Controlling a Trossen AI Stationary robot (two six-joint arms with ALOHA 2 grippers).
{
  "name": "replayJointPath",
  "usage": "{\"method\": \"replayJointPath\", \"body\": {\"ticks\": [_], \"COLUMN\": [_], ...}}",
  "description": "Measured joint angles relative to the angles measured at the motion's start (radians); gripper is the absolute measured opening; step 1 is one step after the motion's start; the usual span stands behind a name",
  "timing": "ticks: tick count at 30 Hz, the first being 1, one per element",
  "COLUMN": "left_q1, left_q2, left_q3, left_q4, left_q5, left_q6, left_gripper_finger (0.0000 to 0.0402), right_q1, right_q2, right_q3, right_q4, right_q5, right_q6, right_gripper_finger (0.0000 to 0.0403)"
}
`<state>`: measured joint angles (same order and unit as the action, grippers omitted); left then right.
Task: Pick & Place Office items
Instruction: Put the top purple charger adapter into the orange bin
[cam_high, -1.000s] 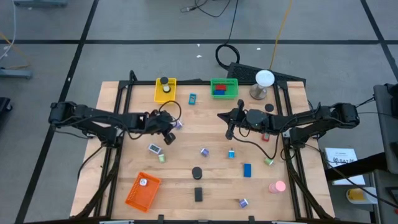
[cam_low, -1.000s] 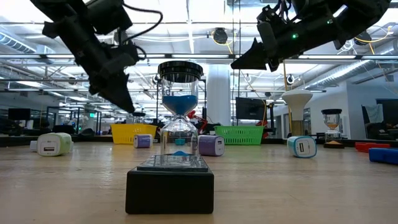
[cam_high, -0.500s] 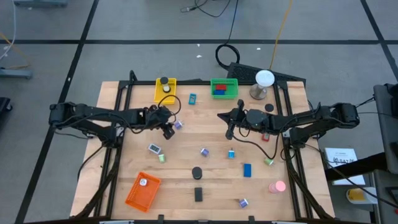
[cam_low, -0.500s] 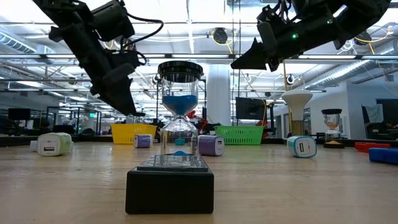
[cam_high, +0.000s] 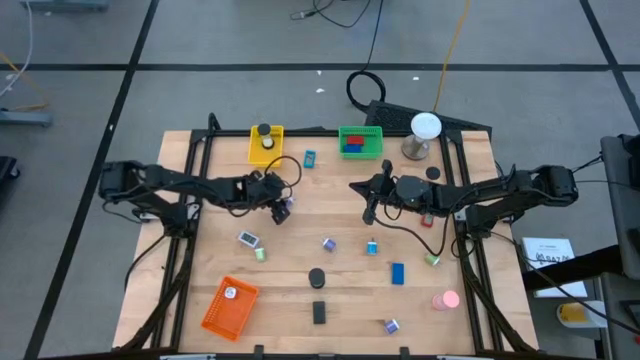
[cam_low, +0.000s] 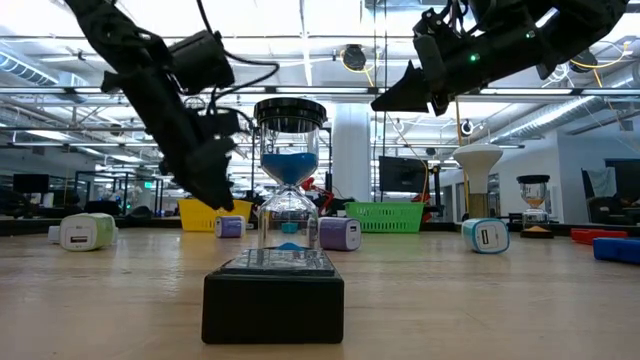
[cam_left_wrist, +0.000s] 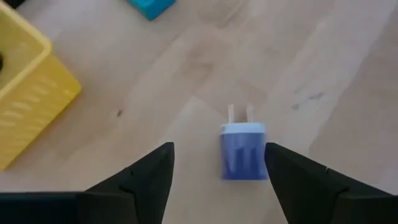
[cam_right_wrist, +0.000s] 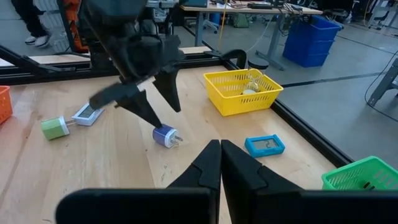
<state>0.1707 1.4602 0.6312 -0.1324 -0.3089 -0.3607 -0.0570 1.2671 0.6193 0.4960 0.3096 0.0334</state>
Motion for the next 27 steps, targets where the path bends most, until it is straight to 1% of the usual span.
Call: {"method": "replayJointPath", "body": {"ticks": [3,8,14,21,25,27], "left_q1": [0.0,-0.003,-0.005,-0.029,-0.047,-0.057], "left_q2": [0.019,0.036,0.062,0.123,0.154,0.155], "left_q3": [0.001,0.0,0.001,0.0,0.003,0.003], "left_q4": [0.017,0.037,0.059,0.115,0.135,0.135], "left_q5": [0.003,0.072,0.077,0.112,0.104,0.093], "left_q6": [-0.003,-0.003,0.005,0.093,0.112,0.118], "left_gripper_finger": [0.0255,0.0255,0.0255,0.0255,0.0254,0.0245], "right_q1": [0.0,0.0,0.0,0.0,0.0,0.0], "right_q2": [0.0,0.0,0.0,0.0,0.0,0.0], "right_q3": [0.0,0.0,0.0,0.0,0.0,0.0], "right_q4": [0.0,0.0,0.0,0.0,-0.002,-0.002], "right_q5": [0.0,0.0,-0.001,-0.001,-0.001,-0.001], "right_q6": [0.0,0.0,0.004,0.004,0.004,0.004], "right_gripper_finger": [0.0004,0.0004,0.0004,0.0004,0.0004,0.0004]}}
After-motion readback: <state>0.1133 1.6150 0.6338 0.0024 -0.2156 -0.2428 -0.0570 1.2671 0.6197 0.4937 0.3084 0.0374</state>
